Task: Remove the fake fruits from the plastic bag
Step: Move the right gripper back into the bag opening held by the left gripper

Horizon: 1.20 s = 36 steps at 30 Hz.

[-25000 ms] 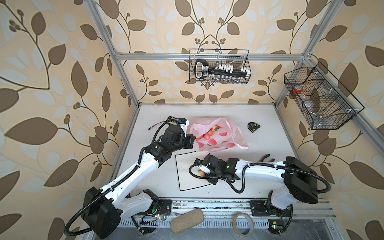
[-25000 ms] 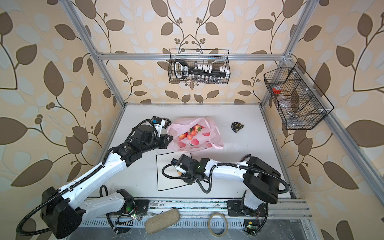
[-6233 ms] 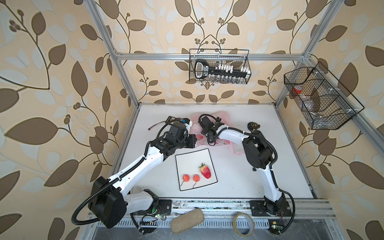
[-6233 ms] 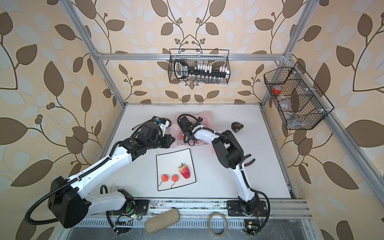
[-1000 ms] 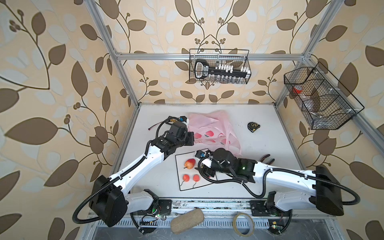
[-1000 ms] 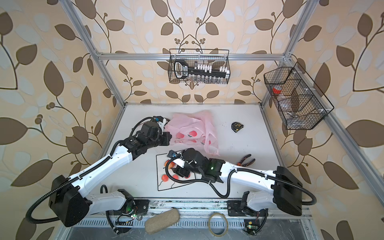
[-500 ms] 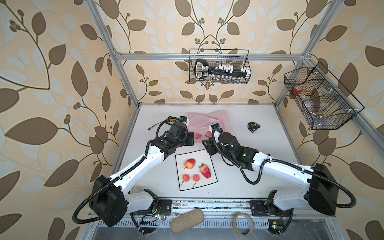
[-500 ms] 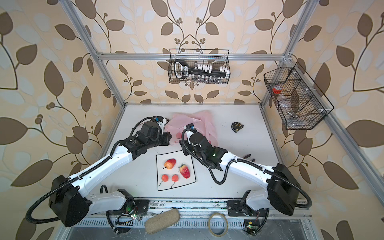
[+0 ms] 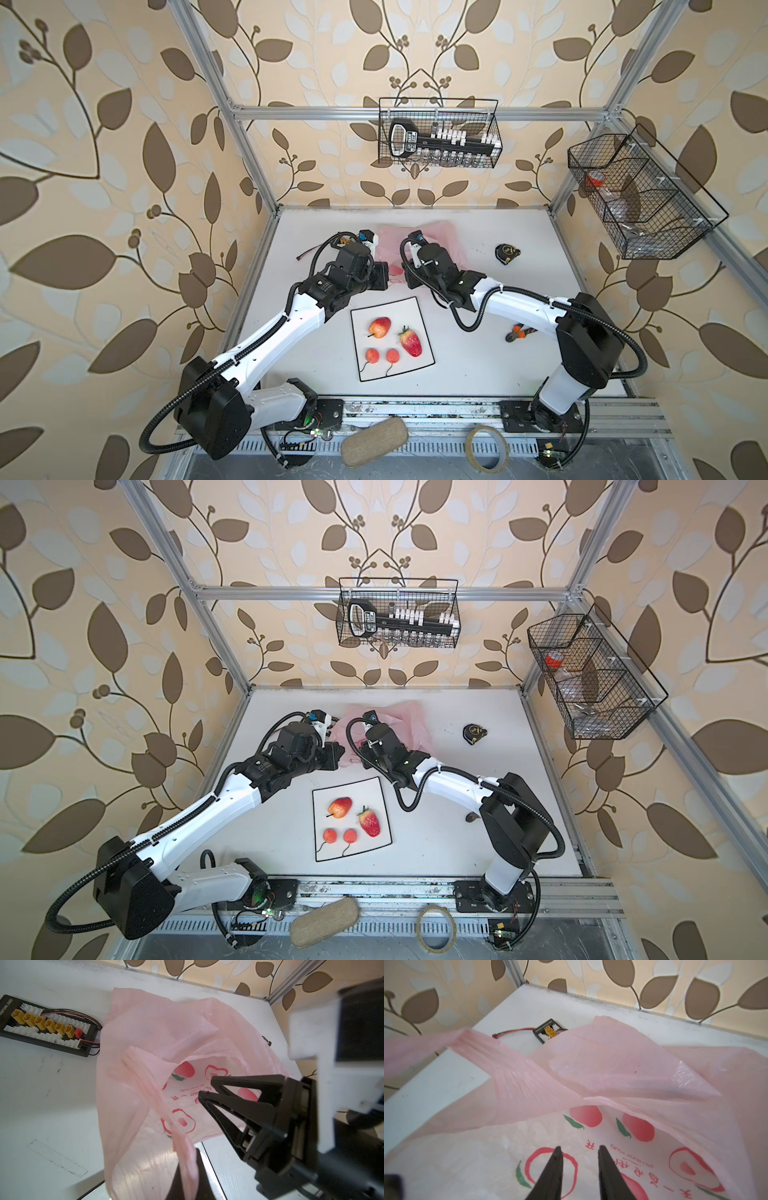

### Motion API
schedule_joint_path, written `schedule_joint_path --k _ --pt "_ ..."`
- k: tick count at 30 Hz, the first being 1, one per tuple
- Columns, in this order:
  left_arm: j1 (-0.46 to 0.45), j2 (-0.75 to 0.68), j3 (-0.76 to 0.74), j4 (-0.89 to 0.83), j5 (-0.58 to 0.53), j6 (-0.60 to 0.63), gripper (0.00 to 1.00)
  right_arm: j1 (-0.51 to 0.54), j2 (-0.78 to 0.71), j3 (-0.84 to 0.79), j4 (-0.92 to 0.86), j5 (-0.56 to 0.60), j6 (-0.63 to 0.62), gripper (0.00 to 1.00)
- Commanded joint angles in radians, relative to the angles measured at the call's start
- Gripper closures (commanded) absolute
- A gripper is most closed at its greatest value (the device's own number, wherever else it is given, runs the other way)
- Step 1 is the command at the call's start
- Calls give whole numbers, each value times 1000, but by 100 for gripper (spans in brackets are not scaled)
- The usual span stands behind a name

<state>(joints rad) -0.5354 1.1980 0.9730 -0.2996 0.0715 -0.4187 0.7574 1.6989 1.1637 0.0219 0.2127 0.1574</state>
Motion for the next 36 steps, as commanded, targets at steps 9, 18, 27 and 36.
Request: schedule_joint_path --k 9,18,27,36 --pt "3 -48 26 67 11 20 100 -61 83 18 -85 -73 -985 79" --pt "3 -64 23 59 -19 34 100 -126 180 60 -88 -49 -1138 79" --pt "4 -74 17 126 97 88 100 -135 273 102 -55 80 -1117 78" --pt "2 -57 68 152 325 202 100 -175 342 230 -224 142 -853 68"
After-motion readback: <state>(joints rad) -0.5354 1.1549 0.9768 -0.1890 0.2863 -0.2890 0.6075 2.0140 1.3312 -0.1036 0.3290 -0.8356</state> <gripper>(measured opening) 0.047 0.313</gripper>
